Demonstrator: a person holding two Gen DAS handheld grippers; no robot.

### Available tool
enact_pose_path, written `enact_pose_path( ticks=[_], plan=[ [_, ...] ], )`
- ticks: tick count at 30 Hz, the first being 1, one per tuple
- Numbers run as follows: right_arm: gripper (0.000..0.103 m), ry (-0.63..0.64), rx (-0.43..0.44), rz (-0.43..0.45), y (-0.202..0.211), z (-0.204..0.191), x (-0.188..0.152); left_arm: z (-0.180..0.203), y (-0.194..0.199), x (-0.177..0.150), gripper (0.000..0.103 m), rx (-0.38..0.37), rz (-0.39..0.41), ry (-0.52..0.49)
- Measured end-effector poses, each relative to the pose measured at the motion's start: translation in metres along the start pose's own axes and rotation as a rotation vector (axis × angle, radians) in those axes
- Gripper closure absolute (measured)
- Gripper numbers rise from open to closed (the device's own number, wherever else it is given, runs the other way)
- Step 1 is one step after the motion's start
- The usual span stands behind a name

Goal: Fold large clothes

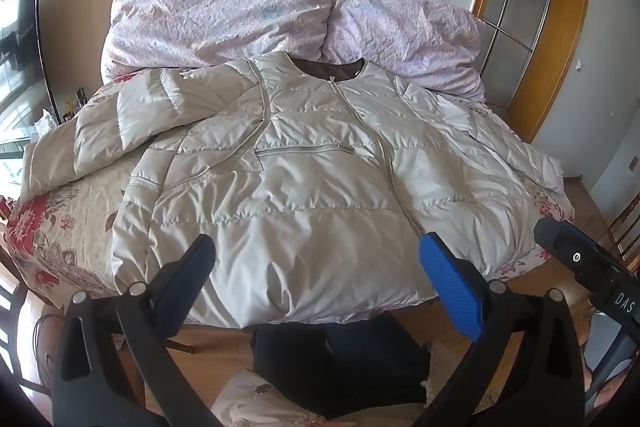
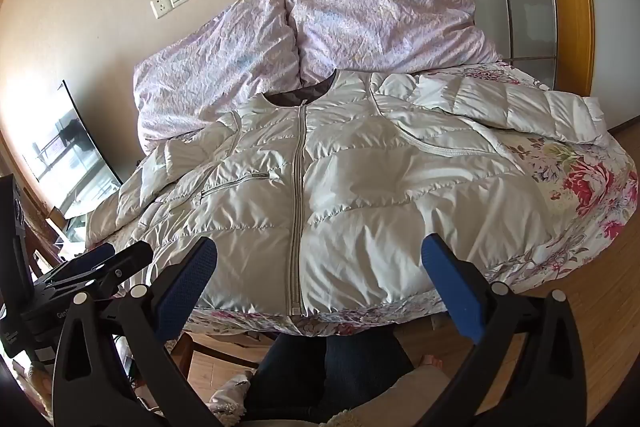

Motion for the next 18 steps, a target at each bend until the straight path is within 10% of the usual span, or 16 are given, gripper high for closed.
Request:
enact_pose_path(
  ticks=[18],
  plan=[
    [0.001,0.002,0.000,0.001,-0.0017,-0.0015,0.0000,0.0002,0.0000,-0.0001,0.002,0.003,0.004,-0.004]
  ],
)
Point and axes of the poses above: each gripper's, at about its wrist camera, not at the fingertips, and y roughly against the way its jaws point, z to its right, x to its top, the point moved 1 cm from there along -y, roughly the way its jaws point, and after that the axes turned 11 degrees about y, right-handed, at the moved point
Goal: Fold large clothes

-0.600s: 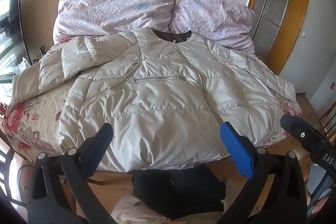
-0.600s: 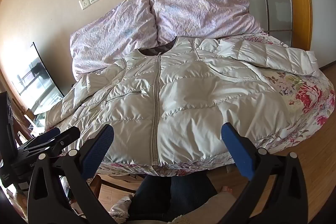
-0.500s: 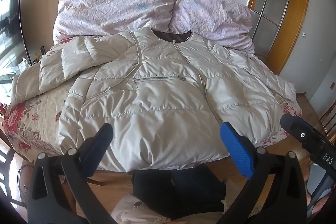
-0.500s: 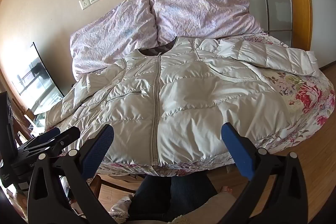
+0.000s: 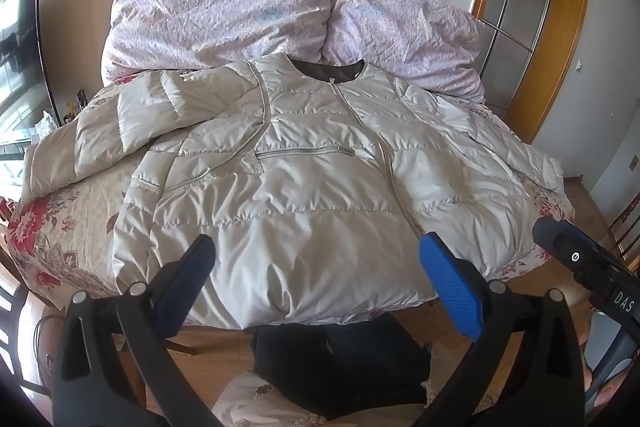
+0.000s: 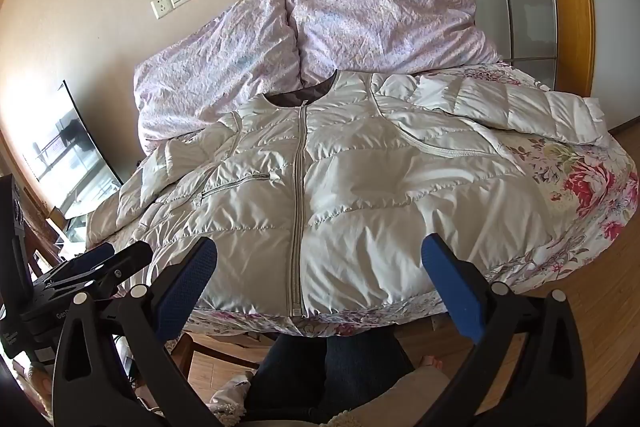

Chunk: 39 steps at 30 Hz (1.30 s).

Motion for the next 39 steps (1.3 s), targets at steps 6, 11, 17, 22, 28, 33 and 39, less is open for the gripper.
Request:
enact_pose_path(
  ticks=[6,11,17,22,28,33,39],
  plan=[
    [0.001,0.000,0.001,0.000,-0.0003,-0.0003,-0.0001,0.0000,0.0002,-0.0001,0.002,0.000,0.001,-0.001],
    [0.001,-0.001,0.000,-0.002,-0.0010,-0.0004,-0.0001,0.0001,0.0001,0.0000,0.002,0.000,0.001,-0.001],
    [0.001,-0.001,0.001,-0.003,-0.0019,-0.0001,-0.0004,0.0001,0.0002,-0.0001,0.002,0.000,0.002,-0.001],
    [0.001,-0.001,0.000,-0.004,-0.0025,0.0000,-0.0006,0.0001,0.0002,0.0000,0.002,0.000,0.002,-0.001],
    [0.001,-0.001,0.000,-0.005,-0.0029,0.0000,-0.0009,0.0001,0.0002,-0.0001,0.002,0.000,0.002,-0.001],
    [0.001,-0.001,0.000,-0.006,-0.0039,-0.0002,-0.0013,0.0002,0.0002,-0.0002,0.002,0.000,0.002,-0.002],
    [0.001,-0.002,0.001,-0.007,-0.0052,-0.0006,-0.0020,0.0000,0.0002,0.0000,0.002,0.000,0.002,-0.001]
  ],
)
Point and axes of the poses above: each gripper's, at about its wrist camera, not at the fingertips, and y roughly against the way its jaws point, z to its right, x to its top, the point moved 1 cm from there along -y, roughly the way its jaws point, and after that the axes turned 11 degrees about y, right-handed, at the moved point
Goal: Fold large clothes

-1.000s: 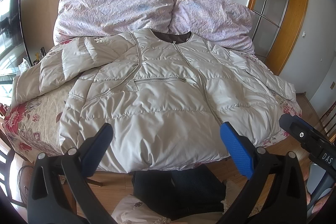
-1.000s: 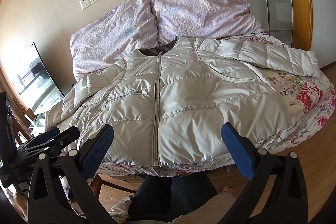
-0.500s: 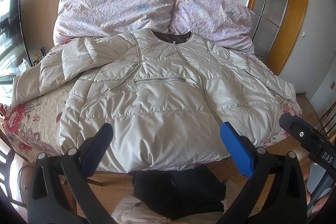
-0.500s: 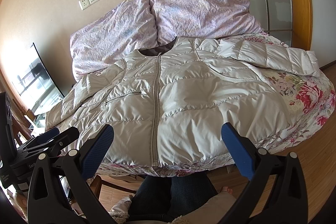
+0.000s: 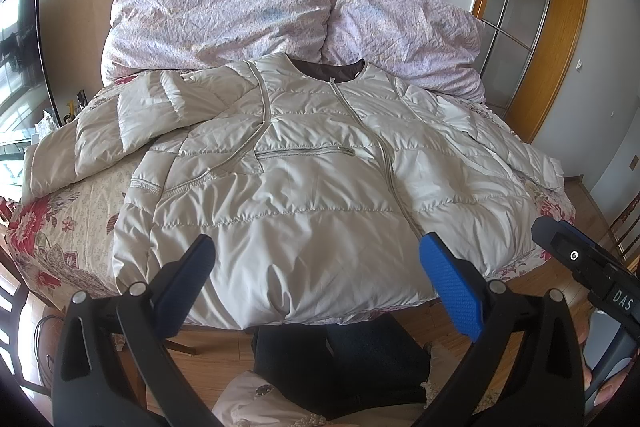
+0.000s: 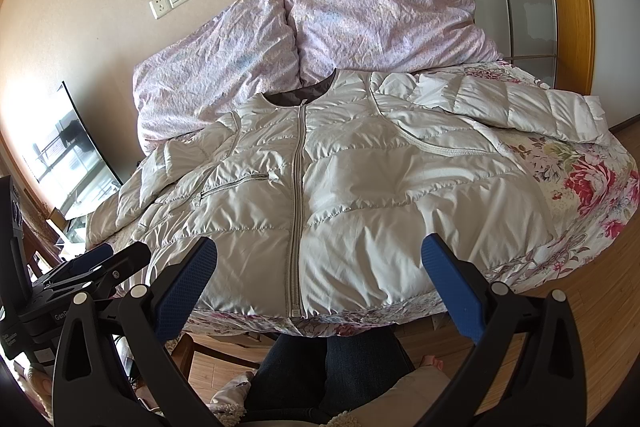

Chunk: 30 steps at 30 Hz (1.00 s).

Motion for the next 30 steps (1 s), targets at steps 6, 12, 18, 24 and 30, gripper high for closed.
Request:
enact_pose_path(
  ticks=[6,12,18,24,30],
  plan=[
    [0.001,0.000,0.001,-0.001,-0.0014,0.0002,-0.0006,0.0000,0.0000,0.0000,0.002,0.000,0.000,0.000],
    [0.001,0.001,-0.001,-0.002,-0.0020,0.0001,-0.0012,0.0001,-0.0001,0.0000,0.002,0.000,0.000,0.000],
    [0.001,0.001,0.000,-0.004,-0.0029,0.0001,-0.0011,0.0001,0.0001,-0.0001,0.002,-0.001,0.000,0.000],
    [0.001,0.001,-0.001,-0.005,-0.0038,0.0005,-0.0013,0.0002,0.0003,-0.0001,0.002,0.000,0.000,-0.001],
    [0.001,0.001,0.000,-0.007,-0.0048,0.0010,-0.0017,0.0001,-0.0001,0.0000,0.002,0.000,-0.001,0.000]
  ],
)
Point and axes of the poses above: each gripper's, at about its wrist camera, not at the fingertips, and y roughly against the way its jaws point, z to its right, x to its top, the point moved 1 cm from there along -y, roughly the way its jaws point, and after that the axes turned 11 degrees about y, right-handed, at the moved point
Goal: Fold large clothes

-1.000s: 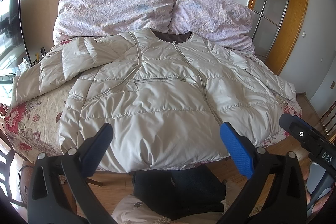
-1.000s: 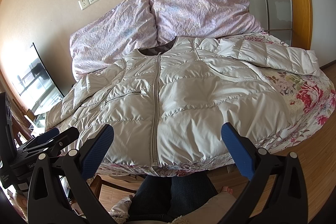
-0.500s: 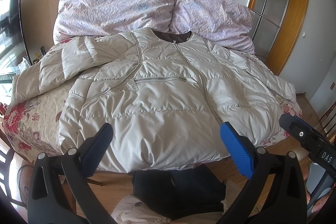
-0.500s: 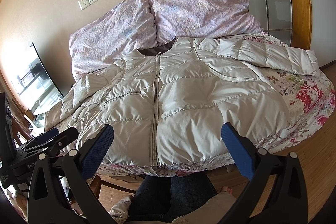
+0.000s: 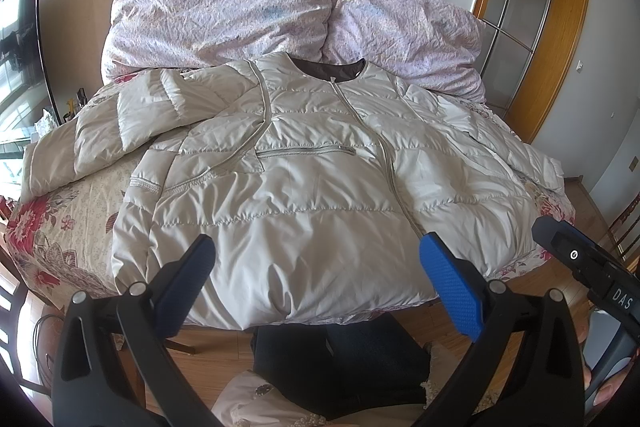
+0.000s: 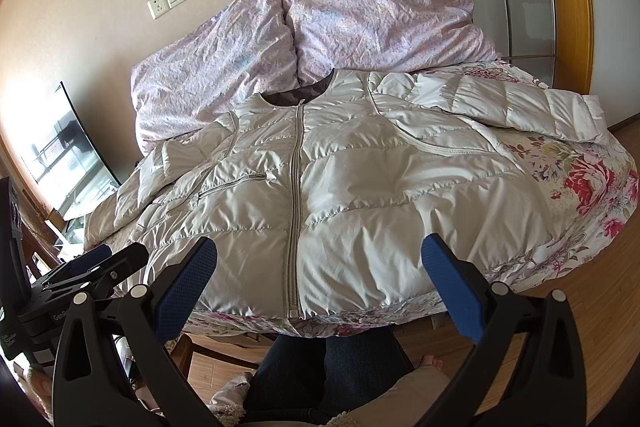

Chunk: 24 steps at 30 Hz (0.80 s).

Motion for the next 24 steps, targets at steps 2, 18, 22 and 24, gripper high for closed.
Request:
enact_pose_path(
  ticks=[2,18,22,24],
  plan=[
    [0.001,0.000,-0.002,0.000,0.000,0.000,0.000,0.000,0.000,0.000,0.002,0.000,0.000,0.000],
    [0.001,-0.016,-0.014,-0.025,-0.016,0.011,0.002,-0.001,-0.009,0.003,0.002,0.004,-0.013,0.005],
    [0.001,-0.025,-0.028,-0.036,-0.020,0.011,0.007,-0.004,-0.020,0.009,0.002,0.006,-0.023,0.003],
    [0.001,-0.032,-0.039,-0.042,-0.024,0.013,0.009,-0.005,-0.024,0.010,0.002,0.006,-0.031,0.006]
  ],
)
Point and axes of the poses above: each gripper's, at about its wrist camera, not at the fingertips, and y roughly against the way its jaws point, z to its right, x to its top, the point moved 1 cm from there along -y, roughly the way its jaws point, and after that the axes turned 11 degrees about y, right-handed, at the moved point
